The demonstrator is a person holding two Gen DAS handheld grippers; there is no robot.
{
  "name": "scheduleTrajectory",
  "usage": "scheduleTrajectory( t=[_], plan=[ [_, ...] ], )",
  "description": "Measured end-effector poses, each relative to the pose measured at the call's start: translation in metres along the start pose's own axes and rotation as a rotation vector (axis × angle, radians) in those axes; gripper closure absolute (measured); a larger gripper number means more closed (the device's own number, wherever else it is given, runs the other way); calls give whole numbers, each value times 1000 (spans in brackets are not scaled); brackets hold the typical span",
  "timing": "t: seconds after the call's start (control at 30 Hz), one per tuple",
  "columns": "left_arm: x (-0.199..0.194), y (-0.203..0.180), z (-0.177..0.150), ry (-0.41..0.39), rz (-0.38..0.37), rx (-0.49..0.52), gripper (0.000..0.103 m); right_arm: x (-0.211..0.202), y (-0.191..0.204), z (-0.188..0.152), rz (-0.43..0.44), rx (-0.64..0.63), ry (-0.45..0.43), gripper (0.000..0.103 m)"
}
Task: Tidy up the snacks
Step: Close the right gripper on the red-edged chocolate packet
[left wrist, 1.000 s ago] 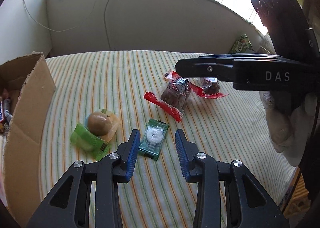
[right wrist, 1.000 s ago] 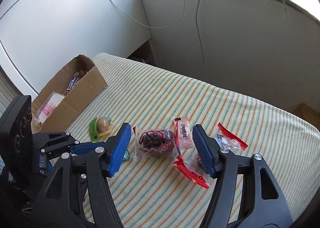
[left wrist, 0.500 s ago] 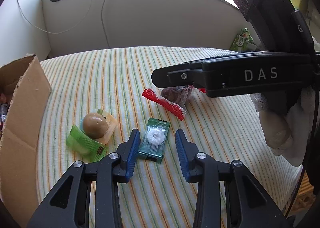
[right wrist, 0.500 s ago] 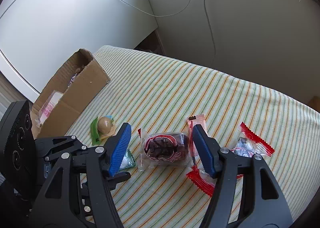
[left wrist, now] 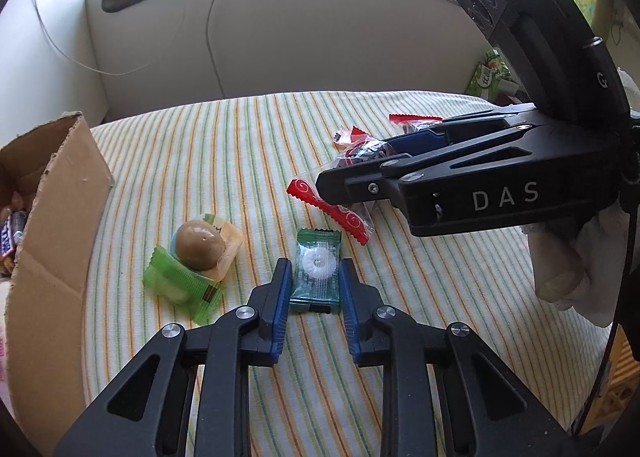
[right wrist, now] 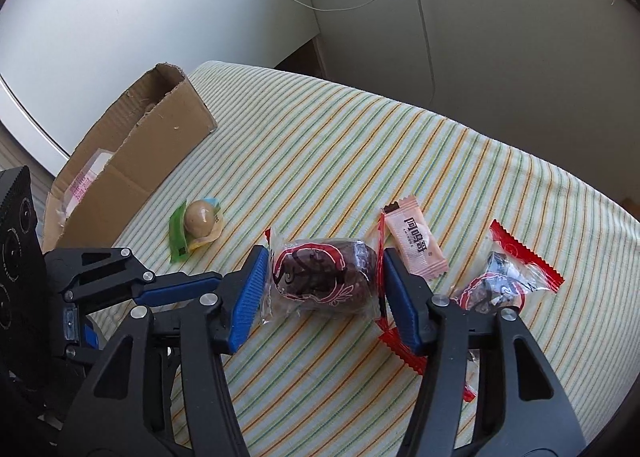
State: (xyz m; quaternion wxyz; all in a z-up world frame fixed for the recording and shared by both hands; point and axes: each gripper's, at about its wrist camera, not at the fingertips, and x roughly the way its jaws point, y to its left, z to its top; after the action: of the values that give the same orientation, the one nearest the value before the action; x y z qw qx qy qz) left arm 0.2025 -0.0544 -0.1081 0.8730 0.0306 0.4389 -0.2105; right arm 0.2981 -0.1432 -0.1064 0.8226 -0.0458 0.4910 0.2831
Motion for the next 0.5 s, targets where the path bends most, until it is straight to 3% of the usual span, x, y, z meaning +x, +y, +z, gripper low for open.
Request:
scheduleTrajectory(
  t=[0.27, 0.5],
  plan=[
    [-7, 6, -1, -13, -5, 10, 81, -11, -6, -4, -12, 20, -30, 48],
    [-40, 10, 1, -101, -13, -23, 81, -37, -5, -2, -8, 19, -86, 48]
  ],
)
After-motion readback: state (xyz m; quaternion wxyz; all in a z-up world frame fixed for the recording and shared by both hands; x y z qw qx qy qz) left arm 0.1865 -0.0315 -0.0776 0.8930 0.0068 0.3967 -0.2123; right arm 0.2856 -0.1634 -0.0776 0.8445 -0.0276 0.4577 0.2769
